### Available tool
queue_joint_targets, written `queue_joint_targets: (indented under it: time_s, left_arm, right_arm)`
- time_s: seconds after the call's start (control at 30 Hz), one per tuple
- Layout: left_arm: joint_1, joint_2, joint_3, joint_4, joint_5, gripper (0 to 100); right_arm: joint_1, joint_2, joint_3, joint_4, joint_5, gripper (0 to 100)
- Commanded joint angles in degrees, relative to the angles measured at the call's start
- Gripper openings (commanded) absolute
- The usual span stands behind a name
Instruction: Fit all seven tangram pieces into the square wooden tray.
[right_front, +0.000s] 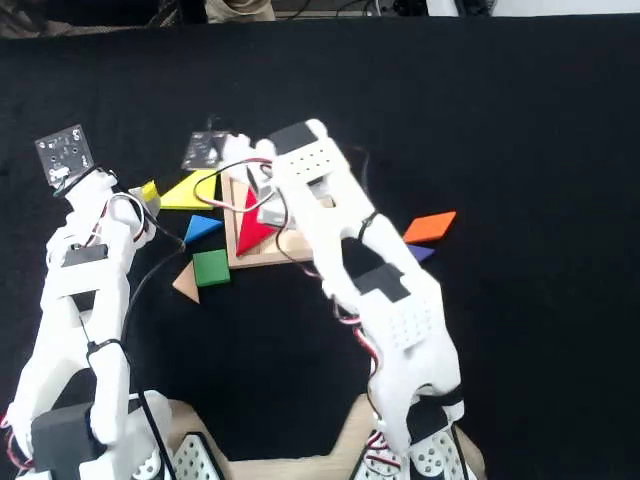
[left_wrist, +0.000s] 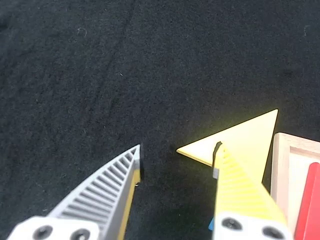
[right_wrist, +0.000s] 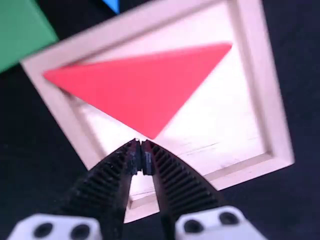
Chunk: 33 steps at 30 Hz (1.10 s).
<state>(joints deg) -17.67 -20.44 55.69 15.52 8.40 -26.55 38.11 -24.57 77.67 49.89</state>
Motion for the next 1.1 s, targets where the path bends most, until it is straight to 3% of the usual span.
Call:
queue_joint_targets:
  time_s: [0.0,0.47,1.07]
  left_arm:
    - [0.2,-0.2,-0.6,-0.7,0.4,24]
    - [0.2,-0.2,-0.6,-0.7,0.4,24]
    - [0.2,-0.2,-0.6,-0.7,0.4,24]
  right_arm:
    - [1.7,1.5,-2.7,-0.8,0.6,1.1]
    - [1.4,9.5,-14.9,-1.8,0.6,1.1]
    - [1.1,11.8,-23.6,5.7,0.7,1.1]
